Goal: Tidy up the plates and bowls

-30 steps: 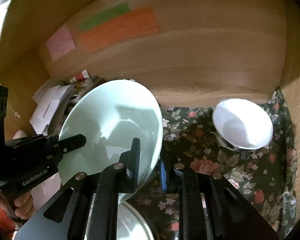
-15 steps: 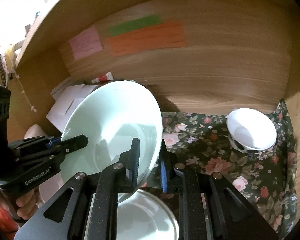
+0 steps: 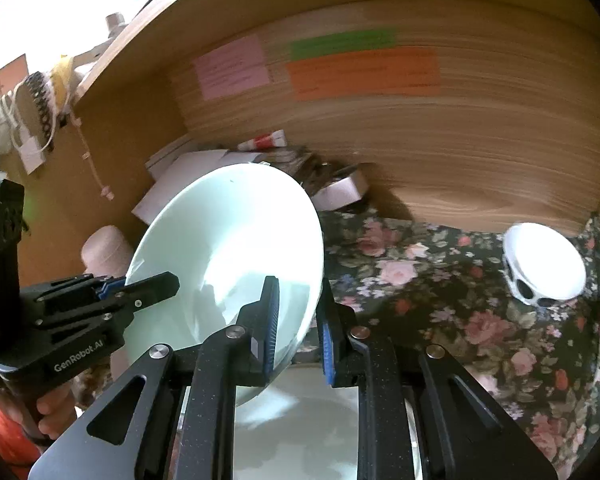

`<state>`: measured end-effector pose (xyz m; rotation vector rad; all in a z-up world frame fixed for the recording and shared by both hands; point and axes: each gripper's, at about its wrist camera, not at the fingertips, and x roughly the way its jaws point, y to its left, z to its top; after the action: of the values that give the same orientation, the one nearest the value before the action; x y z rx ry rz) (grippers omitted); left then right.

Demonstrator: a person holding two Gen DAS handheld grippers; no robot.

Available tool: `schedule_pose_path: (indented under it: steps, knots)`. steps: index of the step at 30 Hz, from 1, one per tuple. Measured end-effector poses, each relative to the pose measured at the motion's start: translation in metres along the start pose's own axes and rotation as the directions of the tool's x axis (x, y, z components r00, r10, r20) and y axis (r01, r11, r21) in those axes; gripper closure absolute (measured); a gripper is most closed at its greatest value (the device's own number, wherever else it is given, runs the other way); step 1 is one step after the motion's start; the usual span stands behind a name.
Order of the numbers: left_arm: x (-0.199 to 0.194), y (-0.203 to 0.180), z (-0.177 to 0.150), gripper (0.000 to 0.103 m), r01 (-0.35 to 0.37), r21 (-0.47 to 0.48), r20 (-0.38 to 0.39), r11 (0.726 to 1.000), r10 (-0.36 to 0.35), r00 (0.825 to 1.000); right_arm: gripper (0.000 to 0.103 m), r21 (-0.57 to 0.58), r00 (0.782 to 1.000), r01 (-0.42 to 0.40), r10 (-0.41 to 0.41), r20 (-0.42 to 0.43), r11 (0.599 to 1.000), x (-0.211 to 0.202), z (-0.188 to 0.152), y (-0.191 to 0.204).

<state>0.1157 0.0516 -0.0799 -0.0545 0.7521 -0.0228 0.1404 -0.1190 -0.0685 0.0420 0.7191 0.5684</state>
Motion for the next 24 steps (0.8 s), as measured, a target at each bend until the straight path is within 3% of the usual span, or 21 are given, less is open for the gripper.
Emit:
schedule_pose_path:
  steps: [11, 24]
  knots:
    - [-0.022, 0.04, -0.029, 0.089, -0.072, -0.07, -0.003, 0.995, 0.072, 0.997, 0.086, -0.052, 0.996, -0.084, 0.082, -0.047, 0.995, 0.02, -0.01, 0.04]
    - [-0.029, 0.075, -0.061, 0.089, -0.115, -0.136, -0.045, 0.984, 0.11, 0.993, 0.086, -0.079, 0.983, -0.134, 0.123, -0.133, 0.988, 0.048, -0.026, 0.069]
